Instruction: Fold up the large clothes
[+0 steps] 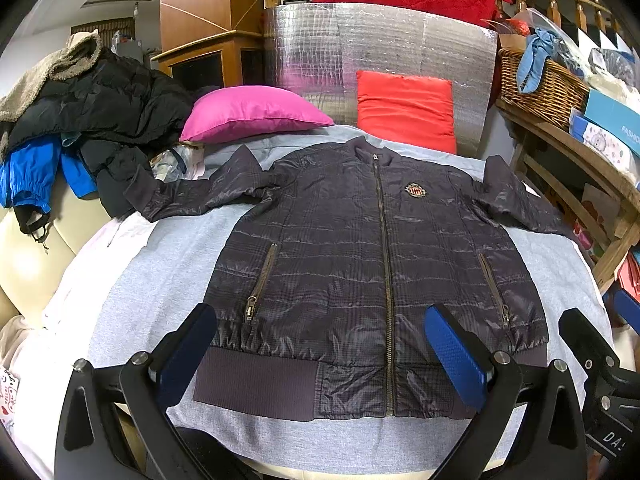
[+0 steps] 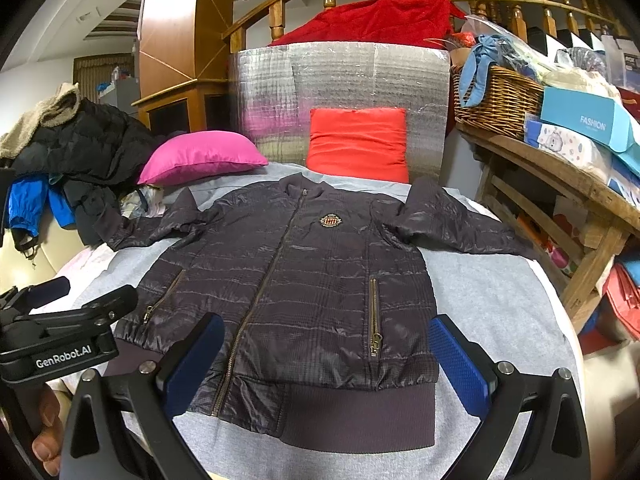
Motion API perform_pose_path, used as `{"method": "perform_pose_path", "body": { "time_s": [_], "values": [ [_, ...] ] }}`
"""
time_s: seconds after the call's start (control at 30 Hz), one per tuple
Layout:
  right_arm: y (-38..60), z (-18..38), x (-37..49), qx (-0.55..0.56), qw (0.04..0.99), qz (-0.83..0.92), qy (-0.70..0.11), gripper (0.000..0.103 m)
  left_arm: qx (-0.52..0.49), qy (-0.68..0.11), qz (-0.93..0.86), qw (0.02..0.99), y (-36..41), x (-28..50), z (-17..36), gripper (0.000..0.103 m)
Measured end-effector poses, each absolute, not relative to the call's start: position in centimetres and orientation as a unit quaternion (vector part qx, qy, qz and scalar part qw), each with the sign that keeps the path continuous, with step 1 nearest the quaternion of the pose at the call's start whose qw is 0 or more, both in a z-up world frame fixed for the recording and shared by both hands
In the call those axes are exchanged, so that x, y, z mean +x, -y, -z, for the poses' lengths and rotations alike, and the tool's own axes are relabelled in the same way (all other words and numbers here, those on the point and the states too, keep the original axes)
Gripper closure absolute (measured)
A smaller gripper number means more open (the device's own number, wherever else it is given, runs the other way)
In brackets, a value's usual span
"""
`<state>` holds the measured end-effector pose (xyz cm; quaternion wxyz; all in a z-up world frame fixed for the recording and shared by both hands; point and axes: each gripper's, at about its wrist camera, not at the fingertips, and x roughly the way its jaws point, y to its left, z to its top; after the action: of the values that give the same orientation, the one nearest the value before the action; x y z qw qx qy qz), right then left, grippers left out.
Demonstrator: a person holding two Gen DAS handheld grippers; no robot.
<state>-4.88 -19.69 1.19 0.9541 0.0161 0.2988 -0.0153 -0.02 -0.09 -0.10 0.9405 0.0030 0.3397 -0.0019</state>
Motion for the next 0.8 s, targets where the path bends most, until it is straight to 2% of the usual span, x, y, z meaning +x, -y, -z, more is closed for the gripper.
{"method": "perform_pose_path", "body": {
  "time_s": [0.8],
  "values": [
    [20.02,-1.17,-5.17,0.019,0.954,0.016,-0.298,0.000,0.006,-0.332,0.002,0.943,0.52,-0.48,0.02,0.000]
  ]
}}
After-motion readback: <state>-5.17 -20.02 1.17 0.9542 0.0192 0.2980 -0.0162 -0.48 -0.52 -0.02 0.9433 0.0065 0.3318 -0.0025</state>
